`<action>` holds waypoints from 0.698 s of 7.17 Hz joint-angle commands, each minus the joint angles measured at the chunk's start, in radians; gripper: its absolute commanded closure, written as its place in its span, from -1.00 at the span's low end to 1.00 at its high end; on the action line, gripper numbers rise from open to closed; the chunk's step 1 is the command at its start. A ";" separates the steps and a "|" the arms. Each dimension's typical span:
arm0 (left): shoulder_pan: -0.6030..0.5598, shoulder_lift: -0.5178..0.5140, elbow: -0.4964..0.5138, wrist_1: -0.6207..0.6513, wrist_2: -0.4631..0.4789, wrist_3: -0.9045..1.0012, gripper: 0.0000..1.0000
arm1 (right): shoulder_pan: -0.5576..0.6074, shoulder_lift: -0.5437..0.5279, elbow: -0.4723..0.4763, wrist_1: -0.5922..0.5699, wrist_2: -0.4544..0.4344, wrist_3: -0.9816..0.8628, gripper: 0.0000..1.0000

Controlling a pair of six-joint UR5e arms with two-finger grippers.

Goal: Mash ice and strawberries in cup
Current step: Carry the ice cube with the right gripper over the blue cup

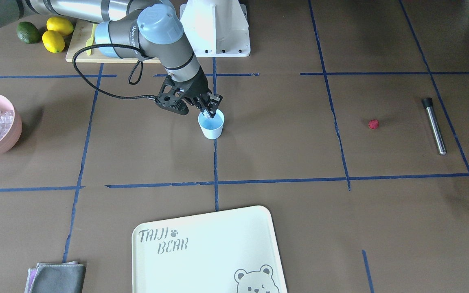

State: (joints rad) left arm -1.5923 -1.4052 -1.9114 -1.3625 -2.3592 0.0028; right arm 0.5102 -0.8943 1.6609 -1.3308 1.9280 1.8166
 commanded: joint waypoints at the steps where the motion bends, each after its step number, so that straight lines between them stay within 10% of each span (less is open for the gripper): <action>1: 0.000 0.000 0.000 0.000 0.000 0.000 -1.00 | -0.001 0.003 -0.004 0.001 -0.004 -0.002 -0.70; 5: 0.000 0.000 0.002 0.000 0.000 0.000 -1.00 | 0.129 -0.198 0.185 -0.010 0.133 -0.079 -0.98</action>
State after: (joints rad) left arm -1.5923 -1.4051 -1.9107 -1.3622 -2.3593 0.0031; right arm 0.5630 -0.9673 1.7421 -1.3388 1.9757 1.7913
